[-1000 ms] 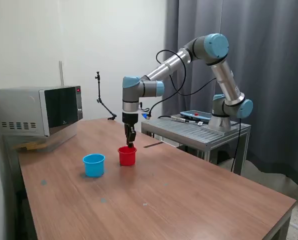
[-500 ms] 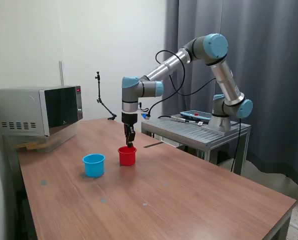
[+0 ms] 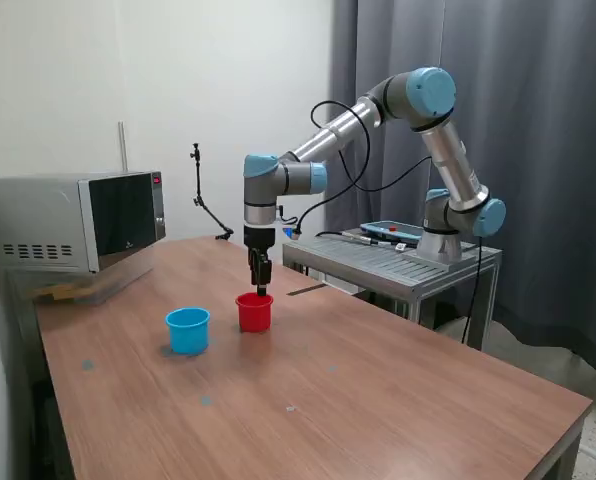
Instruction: Place red objects in the red bin, and blue objects in the blue bin.
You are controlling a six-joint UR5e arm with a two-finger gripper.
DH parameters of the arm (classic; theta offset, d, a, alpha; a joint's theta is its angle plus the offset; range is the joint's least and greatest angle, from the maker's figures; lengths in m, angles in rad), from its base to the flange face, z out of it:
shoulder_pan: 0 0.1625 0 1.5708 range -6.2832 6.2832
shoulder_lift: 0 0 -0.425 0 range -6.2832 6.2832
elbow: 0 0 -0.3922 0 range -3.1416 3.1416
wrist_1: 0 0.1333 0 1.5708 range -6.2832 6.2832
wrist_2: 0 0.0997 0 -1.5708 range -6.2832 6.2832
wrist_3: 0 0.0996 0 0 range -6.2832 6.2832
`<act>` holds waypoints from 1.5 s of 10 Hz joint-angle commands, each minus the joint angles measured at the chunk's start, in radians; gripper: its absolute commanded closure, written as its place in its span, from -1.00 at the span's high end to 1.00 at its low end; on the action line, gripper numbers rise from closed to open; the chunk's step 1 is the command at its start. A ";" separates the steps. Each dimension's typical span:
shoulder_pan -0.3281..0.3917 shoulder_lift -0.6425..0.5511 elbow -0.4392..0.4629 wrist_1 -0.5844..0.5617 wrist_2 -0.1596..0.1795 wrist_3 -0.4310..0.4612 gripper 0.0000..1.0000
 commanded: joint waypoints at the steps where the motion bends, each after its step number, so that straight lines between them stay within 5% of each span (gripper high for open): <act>1: 0.000 0.000 0.000 0.001 0.000 0.000 1.00; 5: 0.018 -0.006 -0.006 0.008 0.002 -0.014 1.00; 7: 0.086 -0.067 0.016 0.016 0.002 -0.122 1.00; 8: 0.103 -0.134 0.044 0.045 0.020 -0.174 1.00; 9: 0.126 -0.222 0.061 0.138 0.122 -0.251 1.00; 10: 0.126 -0.288 0.070 0.198 0.168 -0.261 1.00; 15: 0.124 -0.587 0.116 0.346 0.170 -0.337 1.00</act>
